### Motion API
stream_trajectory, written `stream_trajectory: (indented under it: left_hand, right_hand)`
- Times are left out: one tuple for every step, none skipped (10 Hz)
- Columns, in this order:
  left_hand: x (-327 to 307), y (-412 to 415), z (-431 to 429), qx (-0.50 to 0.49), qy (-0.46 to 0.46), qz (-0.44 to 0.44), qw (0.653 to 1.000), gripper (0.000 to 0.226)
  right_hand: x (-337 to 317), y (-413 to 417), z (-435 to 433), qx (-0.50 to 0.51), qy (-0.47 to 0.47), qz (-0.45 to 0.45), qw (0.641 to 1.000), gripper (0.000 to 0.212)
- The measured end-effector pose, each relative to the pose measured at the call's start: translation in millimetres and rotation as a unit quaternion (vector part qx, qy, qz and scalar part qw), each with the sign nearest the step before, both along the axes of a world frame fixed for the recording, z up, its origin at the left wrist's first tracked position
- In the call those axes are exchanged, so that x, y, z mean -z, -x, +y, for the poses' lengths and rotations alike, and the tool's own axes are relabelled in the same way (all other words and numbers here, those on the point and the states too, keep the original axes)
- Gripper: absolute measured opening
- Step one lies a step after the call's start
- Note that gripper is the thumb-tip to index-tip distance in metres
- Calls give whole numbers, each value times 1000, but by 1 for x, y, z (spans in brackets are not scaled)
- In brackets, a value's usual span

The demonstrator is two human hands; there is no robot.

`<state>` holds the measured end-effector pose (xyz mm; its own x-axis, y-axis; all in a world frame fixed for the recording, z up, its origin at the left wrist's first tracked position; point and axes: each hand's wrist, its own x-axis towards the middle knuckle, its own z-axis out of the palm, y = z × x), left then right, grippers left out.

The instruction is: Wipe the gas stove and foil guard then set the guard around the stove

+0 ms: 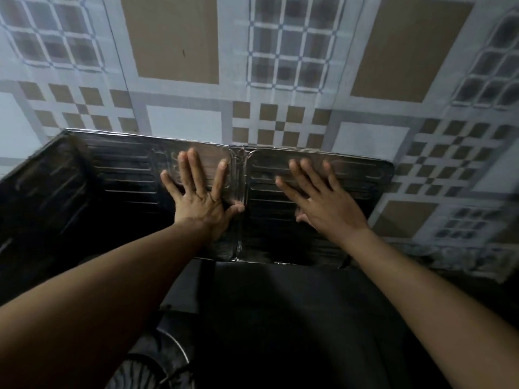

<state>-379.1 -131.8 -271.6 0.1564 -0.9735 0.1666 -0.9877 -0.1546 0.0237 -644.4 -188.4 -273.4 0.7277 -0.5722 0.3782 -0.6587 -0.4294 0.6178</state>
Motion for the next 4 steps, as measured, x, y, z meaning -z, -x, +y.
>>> stream_trajectory:
  left_hand:
    - [-5,0,1,4,-9,9,1000,112]
    - [-16,4,18,-14,-58,20,998,122]
    - [-44,15,41,7,-69,66,995,113]
    - [-84,23,74,81,-15,179,980,89]
  right_hand:
    - [-5,-2,11,3,-32,-20,999,101]
    - [-31,-6,43,16,-130,-32,991,80]
    - [-78,-2,84,61,-232,-101,966,44]
    - [-131,8,133,85,-237,-223,942,33]
